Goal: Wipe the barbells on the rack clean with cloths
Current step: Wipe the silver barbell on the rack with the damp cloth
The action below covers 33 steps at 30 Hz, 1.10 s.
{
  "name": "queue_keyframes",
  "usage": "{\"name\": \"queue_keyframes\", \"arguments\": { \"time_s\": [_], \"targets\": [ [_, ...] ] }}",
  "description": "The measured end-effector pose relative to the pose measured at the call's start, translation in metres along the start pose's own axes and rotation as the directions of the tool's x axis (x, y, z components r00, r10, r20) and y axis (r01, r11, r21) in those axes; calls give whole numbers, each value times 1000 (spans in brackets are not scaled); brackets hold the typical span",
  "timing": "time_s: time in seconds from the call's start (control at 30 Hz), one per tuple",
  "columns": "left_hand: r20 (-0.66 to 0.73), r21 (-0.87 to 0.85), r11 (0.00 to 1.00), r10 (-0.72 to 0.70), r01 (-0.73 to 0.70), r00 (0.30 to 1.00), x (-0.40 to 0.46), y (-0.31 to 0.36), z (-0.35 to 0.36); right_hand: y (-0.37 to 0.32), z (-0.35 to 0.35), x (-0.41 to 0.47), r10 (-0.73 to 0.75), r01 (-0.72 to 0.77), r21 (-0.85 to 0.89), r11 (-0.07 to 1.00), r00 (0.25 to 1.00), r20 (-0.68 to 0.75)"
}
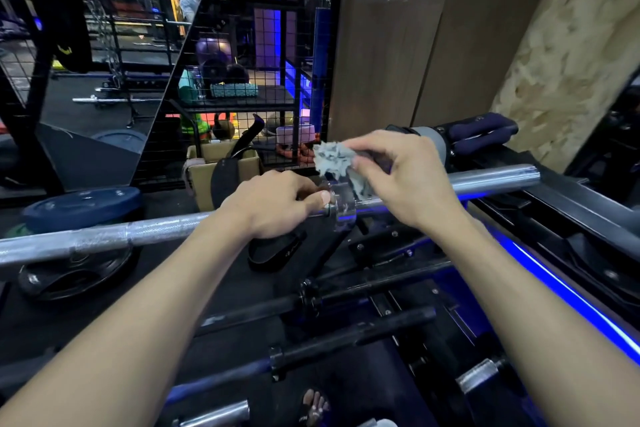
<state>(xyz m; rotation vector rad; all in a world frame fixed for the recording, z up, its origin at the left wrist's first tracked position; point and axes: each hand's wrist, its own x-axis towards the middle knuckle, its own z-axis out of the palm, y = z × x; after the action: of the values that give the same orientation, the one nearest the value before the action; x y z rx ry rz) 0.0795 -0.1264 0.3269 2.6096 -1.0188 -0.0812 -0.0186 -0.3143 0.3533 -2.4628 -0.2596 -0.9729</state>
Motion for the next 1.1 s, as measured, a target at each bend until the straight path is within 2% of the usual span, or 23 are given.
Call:
{"name": "queue_keyframes", "arguments": {
  "time_s": [0.13, 0.27, 0.4, 0.57, 0.7, 0.83, 0.9, 1.0, 1.03, 1.1],
  "targets": [
    [27, 46, 996, -75, 74, 997, 0, 5, -3, -3, 26, -8, -91, 94, -46, 994, 994, 58],
    [33, -37, 999, -8, 9, 999, -2, 1, -5, -1, 41, -61, -189, 181, -93, 979, 978, -89],
    [38, -56, 998, 27, -25, 999, -1, 0, -4, -1, 44, -77, -285, 264, -187, 946, 953, -100],
    [35, -5, 998, -56, 56, 998, 4, 2, -3, 1, 43, -21, -151, 136, -139, 981, 984, -100],
    [45, -23, 1000, -13, 14, 999, 6, -4, 1, -2, 48, -69, -197, 165, -196, 967, 968, -157],
    [37, -29, 999, 23, -22, 999, 5, -4, 0, 2, 58, -132, -193, 191, -138, 972, 981, 1],
    [26, 4, 1000, 24, -24, 999, 4, -4, -2, -2, 48, -135, -173, 167, -85, 982, 982, -71],
    [30, 4, 999, 34, -34, 999, 6, -3, 1, -11, 14, -102, -53, 32, -75, 997, 951, -304],
    [14, -12, 999, 46, -46, 999, 6, -3, 1, -12, 4, -85, -19, -5, -70, 998, 939, -343],
    [-50, -76, 994, 77, -81, 996, 5, -3, 1, -9, -4, -53, -2, -27, -83, 996, 944, -329]
  ]
}}
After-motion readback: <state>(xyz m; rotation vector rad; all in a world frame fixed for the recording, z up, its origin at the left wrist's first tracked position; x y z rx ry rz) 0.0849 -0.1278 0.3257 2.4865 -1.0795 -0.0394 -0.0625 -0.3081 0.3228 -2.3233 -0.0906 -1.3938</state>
